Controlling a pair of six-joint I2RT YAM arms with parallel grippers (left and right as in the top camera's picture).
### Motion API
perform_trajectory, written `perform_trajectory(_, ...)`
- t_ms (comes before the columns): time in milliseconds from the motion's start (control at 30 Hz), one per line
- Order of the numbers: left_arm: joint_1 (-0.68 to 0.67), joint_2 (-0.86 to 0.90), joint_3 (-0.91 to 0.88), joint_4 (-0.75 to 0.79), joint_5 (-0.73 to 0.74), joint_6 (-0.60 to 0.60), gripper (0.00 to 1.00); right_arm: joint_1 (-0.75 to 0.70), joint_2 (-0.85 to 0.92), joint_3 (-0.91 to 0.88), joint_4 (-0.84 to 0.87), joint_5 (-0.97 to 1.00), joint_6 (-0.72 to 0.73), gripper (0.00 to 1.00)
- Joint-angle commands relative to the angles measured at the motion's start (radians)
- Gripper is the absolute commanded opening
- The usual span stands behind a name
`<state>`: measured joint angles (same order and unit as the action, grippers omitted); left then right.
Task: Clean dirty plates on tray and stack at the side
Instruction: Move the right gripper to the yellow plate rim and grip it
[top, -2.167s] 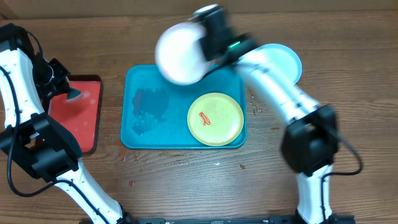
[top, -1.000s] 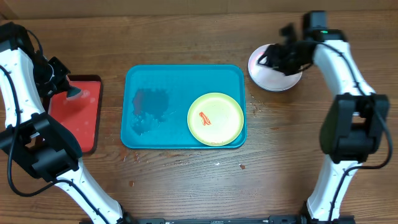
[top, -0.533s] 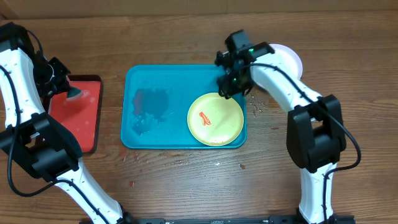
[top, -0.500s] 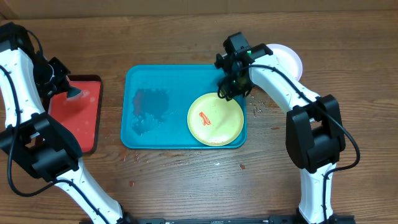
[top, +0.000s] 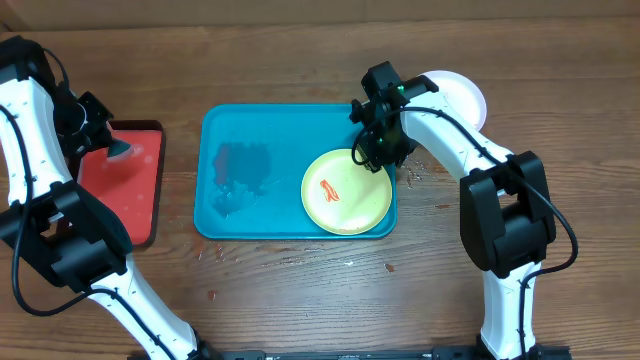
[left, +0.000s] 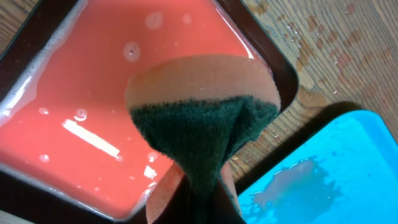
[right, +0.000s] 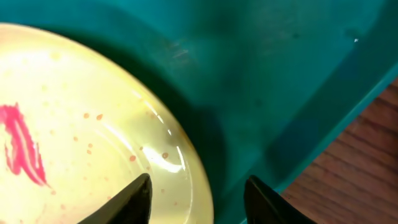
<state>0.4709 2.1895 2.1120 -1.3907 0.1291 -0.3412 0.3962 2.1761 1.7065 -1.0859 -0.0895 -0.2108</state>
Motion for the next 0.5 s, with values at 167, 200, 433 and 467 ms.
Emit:
perform_trajectory(167, -0.008, -0.024, 0.002, 0.001, -0.005, 0.005, 0.04, 0.007, -0.003, -0.064, 0.006, -0.017, 0.001, 0.49)
perform_trajectory(200, -0.008, -0.024, 0.002, 0.001, -0.005, 0.005, 0.04, 0.007, -0.002, -0.065, 0.005, -0.017, 0.002, 0.47)
perform_trajectory(433, -0.017, -0.024, 0.002, 0.0, 0.009, 0.007, 0.04, 0.008, -0.003, -0.066, 0.042, -0.018, 0.076, 0.18)
perform_trajectory(467, -0.021, -0.024, 0.002, 0.003, 0.023, 0.02, 0.04, 0.009, -0.002, -0.066, 0.061, -0.029, 0.107, 0.16)
